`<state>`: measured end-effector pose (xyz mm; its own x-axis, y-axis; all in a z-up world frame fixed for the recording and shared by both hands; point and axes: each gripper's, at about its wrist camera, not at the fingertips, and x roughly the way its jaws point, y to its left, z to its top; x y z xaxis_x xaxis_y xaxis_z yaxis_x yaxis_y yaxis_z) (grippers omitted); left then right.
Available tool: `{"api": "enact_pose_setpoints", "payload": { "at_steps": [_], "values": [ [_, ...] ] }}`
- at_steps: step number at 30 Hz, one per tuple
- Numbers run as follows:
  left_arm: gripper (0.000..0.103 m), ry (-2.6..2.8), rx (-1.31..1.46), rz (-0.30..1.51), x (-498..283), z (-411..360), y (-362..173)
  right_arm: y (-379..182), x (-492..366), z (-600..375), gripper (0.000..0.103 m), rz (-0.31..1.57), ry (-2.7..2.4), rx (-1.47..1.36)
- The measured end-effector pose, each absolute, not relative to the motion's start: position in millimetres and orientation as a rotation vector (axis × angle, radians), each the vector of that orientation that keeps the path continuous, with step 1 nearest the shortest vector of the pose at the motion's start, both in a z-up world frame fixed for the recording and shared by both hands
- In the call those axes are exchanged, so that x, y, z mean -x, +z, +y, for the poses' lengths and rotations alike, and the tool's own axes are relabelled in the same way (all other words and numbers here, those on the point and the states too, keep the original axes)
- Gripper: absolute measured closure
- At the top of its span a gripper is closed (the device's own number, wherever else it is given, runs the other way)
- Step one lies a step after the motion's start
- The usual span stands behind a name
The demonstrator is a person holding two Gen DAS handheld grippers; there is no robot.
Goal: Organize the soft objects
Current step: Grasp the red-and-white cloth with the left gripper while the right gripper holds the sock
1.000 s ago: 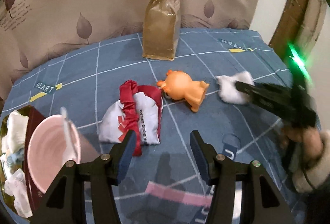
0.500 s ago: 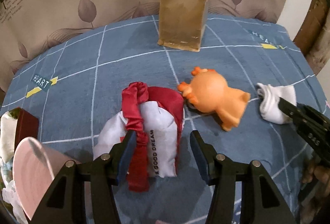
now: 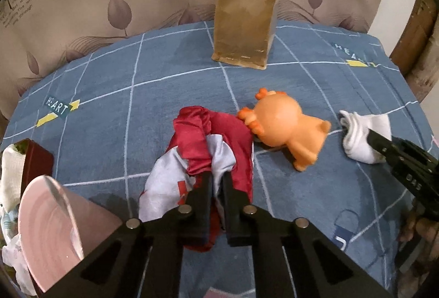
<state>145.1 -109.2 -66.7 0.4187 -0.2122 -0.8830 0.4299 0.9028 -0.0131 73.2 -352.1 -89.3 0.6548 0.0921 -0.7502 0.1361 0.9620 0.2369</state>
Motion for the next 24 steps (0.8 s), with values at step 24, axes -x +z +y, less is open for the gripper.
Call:
{"api": "enact_pose_setpoints", "payload": {
  "at_steps": [24],
  "values": [
    [0.097, -0.491, -0.178, 0.92, -94.9, -87.6, 24.1, -89.4, -73.1, -351.5, 0.077, 0.862, -0.028, -0.279]
  ]
}}
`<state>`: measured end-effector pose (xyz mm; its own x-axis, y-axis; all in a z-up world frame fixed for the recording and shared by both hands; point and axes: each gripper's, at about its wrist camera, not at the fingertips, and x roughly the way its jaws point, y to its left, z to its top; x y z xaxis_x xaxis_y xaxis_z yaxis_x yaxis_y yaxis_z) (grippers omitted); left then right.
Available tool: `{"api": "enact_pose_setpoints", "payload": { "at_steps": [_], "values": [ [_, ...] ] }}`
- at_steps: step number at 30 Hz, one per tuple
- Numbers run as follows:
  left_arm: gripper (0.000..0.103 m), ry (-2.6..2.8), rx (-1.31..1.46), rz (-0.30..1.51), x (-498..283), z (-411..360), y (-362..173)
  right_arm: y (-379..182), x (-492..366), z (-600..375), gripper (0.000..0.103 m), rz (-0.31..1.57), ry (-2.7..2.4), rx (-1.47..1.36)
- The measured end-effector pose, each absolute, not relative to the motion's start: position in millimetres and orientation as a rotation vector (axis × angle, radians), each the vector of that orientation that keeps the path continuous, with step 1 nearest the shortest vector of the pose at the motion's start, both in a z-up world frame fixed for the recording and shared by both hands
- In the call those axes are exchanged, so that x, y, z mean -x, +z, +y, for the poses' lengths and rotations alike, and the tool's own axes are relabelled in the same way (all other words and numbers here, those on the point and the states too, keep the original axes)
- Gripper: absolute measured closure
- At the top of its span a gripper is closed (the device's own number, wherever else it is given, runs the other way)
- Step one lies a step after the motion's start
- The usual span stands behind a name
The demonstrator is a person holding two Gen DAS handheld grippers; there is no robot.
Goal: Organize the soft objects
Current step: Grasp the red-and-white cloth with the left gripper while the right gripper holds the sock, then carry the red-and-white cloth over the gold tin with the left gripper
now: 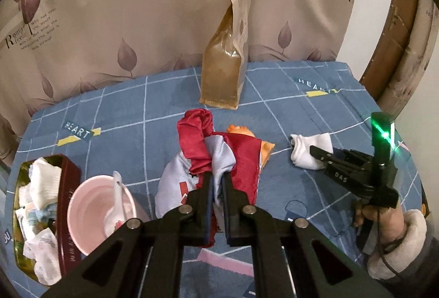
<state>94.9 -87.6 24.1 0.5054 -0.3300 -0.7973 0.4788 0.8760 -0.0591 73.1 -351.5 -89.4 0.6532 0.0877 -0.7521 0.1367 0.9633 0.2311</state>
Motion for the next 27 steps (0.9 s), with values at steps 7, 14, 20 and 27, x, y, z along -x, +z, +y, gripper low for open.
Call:
{"api": "enact_pose_setpoints", "payload": {
  "at_steps": [7, 14, 20, 27],
  "values": [
    [0.097, -0.462, -0.178, 0.885, -85.9, -69.2, 43.8, -89.5, -72.8, -351.5, 0.077, 0.862, -0.028, -0.279],
    [0.097, -0.387, -0.177, 0.849, -85.5, -32.5, 58.9, -89.5, -72.9, -351.6, 0.077, 0.862, -0.028, -0.279],
    [0.097, -0.272, -0.165, 0.837, -90.9, 16.1, 67.1, -89.6, -72.9, -351.6, 0.077, 0.862, -0.028, -0.279],
    [0.097, -0.139, -0.136, 0.856, -99.5, 74.4, 66.3, -89.8, -72.5, -351.7, 0.077, 0.862, -0.028, -0.279]
  ]
}}
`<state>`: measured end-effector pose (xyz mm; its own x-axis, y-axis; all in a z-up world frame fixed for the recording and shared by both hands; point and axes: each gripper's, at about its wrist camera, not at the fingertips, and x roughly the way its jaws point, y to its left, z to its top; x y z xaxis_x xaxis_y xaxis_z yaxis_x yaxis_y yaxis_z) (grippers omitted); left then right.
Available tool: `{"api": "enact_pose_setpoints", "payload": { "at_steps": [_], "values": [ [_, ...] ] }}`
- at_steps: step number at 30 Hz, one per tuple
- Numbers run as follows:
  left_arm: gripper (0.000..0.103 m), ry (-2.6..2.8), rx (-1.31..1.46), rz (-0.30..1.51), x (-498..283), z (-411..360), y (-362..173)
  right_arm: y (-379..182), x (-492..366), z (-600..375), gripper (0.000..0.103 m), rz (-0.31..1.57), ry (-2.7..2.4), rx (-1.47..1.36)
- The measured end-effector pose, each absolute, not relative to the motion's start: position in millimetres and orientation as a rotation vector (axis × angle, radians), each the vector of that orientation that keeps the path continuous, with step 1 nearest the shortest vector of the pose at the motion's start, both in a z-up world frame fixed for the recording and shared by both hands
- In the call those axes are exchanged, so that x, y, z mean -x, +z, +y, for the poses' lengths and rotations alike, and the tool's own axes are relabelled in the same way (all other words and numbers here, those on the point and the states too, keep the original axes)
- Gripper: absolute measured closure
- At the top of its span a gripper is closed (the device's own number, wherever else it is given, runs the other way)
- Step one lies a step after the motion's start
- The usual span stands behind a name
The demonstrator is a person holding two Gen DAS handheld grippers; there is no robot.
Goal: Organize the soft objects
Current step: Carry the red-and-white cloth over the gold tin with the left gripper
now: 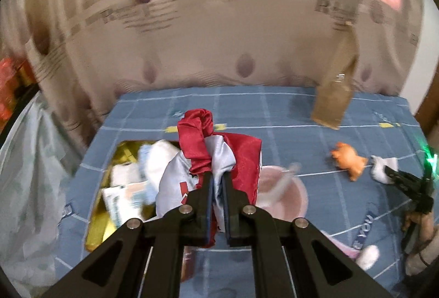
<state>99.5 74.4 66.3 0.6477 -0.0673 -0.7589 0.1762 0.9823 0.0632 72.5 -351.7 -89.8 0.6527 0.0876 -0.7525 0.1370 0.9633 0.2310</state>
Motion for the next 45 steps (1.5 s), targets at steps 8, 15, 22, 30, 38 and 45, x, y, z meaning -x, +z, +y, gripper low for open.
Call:
{"api": "enact_pose_setpoints", "payload": {
  "at_steps": [8, 15, 22, 30, 38, 45],
  "values": [
    [0.097, -0.016, -0.11, 0.898, -108.7, 128.8, 53.1, -90.6, -72.7, -351.5, 0.077, 0.862, -0.029, -0.278],
    [0.097, 0.053, -0.084, 0.935, -113.3, 161.3, 36.0, -90.7, -72.7, -351.2, 0.077, 0.863, -0.031, -0.272],
    [0.097, 0.096, -0.068, 0.964, -115.1, 182.5, 21.6, -91.0, -72.5, -351.5, 0.077, 0.863, -0.032, -0.271],
    [0.097, 0.138, -0.07, 0.985, -116.5, 200.6, 10.8, -91.0, -72.5, -351.3, 0.077, 0.863, -0.032, -0.271],
    [0.097, 0.158, -0.066, 1.035, -113.7, 212.0, -13.9, -90.9, -72.7, -351.4, 0.077, 0.863, -0.032, -0.27],
    [0.097, 0.197, -0.072, 1.075, -111.7, 221.1, -35.3, -90.9, -72.8, -351.6, 0.077, 0.864, -0.032, -0.269]
  ]
}}
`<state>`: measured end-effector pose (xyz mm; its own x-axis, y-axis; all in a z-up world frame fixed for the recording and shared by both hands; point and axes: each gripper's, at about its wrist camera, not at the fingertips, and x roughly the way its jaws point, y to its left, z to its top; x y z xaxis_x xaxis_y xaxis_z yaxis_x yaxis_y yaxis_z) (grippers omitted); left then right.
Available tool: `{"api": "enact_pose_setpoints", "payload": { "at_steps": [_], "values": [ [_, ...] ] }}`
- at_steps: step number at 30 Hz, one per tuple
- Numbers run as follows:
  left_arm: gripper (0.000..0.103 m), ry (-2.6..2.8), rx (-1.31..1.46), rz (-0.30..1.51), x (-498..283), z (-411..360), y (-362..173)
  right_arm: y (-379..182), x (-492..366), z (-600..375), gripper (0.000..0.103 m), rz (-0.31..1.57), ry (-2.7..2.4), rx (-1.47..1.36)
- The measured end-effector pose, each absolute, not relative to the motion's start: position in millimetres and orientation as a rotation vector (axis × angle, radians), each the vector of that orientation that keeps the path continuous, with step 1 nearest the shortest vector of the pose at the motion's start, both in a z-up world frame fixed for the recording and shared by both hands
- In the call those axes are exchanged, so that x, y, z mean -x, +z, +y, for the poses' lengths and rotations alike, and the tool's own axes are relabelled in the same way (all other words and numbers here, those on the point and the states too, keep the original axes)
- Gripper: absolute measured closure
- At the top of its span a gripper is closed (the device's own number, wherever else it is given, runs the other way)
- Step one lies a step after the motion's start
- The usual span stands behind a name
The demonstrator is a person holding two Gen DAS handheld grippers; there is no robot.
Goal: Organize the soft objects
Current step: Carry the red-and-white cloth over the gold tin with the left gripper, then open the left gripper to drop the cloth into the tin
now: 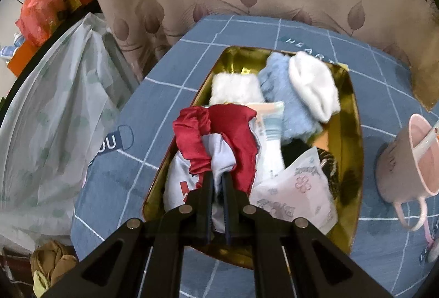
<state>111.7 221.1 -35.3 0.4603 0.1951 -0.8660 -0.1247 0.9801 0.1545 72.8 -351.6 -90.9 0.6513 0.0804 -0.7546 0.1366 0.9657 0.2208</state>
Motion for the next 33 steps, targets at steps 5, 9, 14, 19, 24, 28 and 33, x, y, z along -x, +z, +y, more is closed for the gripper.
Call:
{"api": "enact_pose_setpoints", "payload": {
  "at_steps": [5, 9, 14, 19, 24, 28, 33],
  "values": [
    [0.093, 0.204, -0.055, 1.088, -110.2, 226.5, -39.7, -90.9, -72.9, -351.2, 0.077, 0.864, -0.033, -0.269],
    [0.081, 0.208, -0.04, 1.096, -109.8, 226.4, -37.9, -91.0, -72.8, -351.5, 0.076, 0.864, -0.032, -0.271],
    [0.063, 0.209, -0.022, 1.068, -102.9, 225.0, -27.9, -91.3, -72.9, -350.5, 0.076, 0.864, -0.034, -0.266],
    [0.057, 0.203, -0.041, 0.996, -89.3, 215.8, -10.2, -91.0, -72.6, -351.3, 0.076, 0.865, -0.037, -0.259],
    [0.056, 0.174, -0.025, 0.948, -79.4, 206.9, -1.3, -90.5, -72.9, -349.4, 0.076, 0.868, -0.044, -0.242],
    [0.055, 0.158, -0.013, 0.929, -73.5, 202.0, -1.9, -90.3, -73.2, -347.6, 0.075, 0.871, -0.057, -0.223],
    [0.055, 0.152, -0.024, 0.903, -66.6, 201.7, 0.8, -89.9, -73.0, -346.8, 0.074, 0.873, -0.066, -0.214]
  ]
}}
